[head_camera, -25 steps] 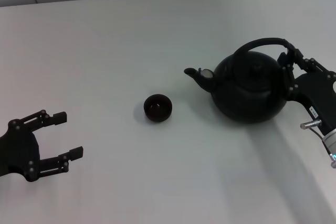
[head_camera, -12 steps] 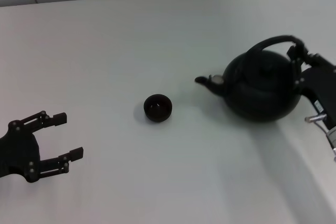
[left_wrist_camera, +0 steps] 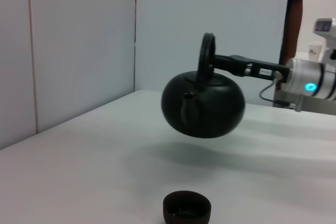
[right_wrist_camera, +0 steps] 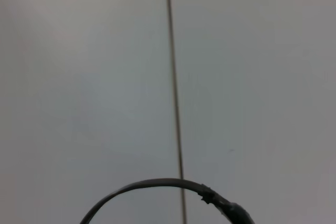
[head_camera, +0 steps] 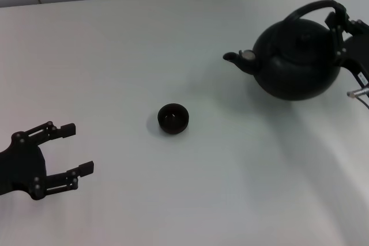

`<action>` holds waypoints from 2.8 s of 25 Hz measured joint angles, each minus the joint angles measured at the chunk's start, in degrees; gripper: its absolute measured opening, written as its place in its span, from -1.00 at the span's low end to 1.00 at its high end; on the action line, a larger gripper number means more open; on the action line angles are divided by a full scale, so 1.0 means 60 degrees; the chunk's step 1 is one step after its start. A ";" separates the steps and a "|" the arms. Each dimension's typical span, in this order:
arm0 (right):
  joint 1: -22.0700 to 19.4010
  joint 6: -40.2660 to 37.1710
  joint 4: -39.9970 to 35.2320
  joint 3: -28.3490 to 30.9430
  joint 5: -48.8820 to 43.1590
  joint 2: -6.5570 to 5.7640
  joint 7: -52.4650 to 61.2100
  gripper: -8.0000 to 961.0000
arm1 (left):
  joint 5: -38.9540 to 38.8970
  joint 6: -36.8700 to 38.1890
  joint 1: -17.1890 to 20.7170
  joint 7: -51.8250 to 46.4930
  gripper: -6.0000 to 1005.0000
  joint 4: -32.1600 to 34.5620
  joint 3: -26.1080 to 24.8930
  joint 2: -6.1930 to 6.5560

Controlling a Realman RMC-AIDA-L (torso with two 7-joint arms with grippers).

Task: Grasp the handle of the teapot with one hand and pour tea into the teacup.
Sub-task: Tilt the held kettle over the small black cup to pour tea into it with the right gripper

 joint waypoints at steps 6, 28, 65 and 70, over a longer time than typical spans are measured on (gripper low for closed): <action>0.0540 0.0133 -0.0464 -0.0230 -0.0018 0.0011 0.0452 -0.77 | 0.0000 0.0003 -0.0017 -0.0053 0.66 0.0000 0.0000 -0.0022; 0.2456 0.0964 -0.2223 -0.4565 -0.0033 -0.0426 0.3780 -0.77 | 0.0000 0.0088 -0.0043 -0.0095 0.66 0.0000 -0.0015 -0.0064; 0.3221 0.0684 -0.3601 -0.6206 0.0098 -0.0311 0.1867 -0.77 | 0.0000 0.0105 -0.0054 -0.0137 0.66 0.0000 -0.0015 -0.0062; 0.3301 0.0737 -0.3764 -0.6522 0.0086 -0.0231 0.1660 -0.77 | 0.0000 0.0104 -0.0060 -0.0223 0.66 0.0000 -0.0015 -0.0062</action>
